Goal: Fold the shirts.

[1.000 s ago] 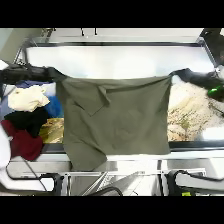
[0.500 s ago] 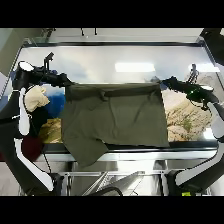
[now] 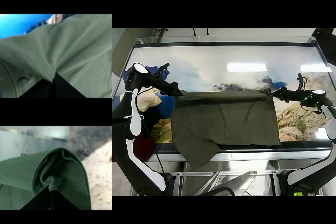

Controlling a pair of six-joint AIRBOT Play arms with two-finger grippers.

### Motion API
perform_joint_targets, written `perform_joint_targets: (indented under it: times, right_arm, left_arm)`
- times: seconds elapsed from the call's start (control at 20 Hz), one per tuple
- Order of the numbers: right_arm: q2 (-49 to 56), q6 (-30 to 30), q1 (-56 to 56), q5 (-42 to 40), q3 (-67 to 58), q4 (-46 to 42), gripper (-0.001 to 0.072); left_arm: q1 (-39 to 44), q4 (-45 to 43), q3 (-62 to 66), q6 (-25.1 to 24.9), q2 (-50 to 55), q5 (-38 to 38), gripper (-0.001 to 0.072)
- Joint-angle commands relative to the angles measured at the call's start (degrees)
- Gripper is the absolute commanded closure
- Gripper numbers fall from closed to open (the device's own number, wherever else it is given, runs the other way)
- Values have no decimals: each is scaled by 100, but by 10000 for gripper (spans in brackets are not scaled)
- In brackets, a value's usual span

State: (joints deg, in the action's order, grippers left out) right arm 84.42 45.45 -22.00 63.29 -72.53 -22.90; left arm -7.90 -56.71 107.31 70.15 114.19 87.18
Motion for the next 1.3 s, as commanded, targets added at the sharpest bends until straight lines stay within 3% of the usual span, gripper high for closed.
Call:
perform_joint_targets:
  times: [0.0, 0.15, 0.2, 0.25, 0.3, 0.45, 0.65, 0.8, 0.85, 0.9, 0.95, 1.1, 1.25]
  right_arm:
    - [39, 42, 17, -44, 68, -216, 693]
    - [42, 46, 20, -44, 68, -382, 673]
    - [42, 48, 20, -39, 68, -417, 530]
    - [33, 76, 20, -26, 66, -415, 446]
    - [-15, 155, -4, -13, 63, -417, 437]
    - [-455, 487, -308, 92, 50, -601, 436]
    - [-1375, 1016, -837, 828, 190, -2203, 436]
    - [-2065, 1180, -1067, 881, 815, -2736, 433]
    - [-2260, 1261, -1130, 852, 1071, -2743, 391]
    - [-2424, 1392, -1156, 798, 1327, -2745, 300]
    - [-2524, 1484, -1156, 743, 1541, -2745, 285]
    - [-2608, 1504, -1150, 728, 2035, -2702, 285]
    - [-2608, 1499, -1147, 730, 2260, -2680, 285]
  left_arm:
    - [13, -122, -363, 42, -59, -79, 695]
    - [13, -120, -367, 168, -63, 4, 692]
    - [13, -120, -321, 197, -61, 98, 633]
    - [13, -120, -245, 229, -61, 203, 275]
    - [13, -125, -127, 409, -61, 350, 8]
    - [-79, -186, 343, 802, -72, 1169, 8]
    - [-179, -234, -732, 977, -1036, 1368, 7]
    - [-179, -566, -2924, 802, -2518, 977, 7]
    - [-179, -673, -3768, 789, -3104, 785, 8]
    - [-181, -669, -4651, 793, -3751, 520, 7]
    - [-184, -671, -5512, 839, -4369, 260, 7]
    - [-181, -651, -7479, 1189, -5842, -529, 7]
    - [-179, -299, -8570, 1202, -6494, -1154, 7]
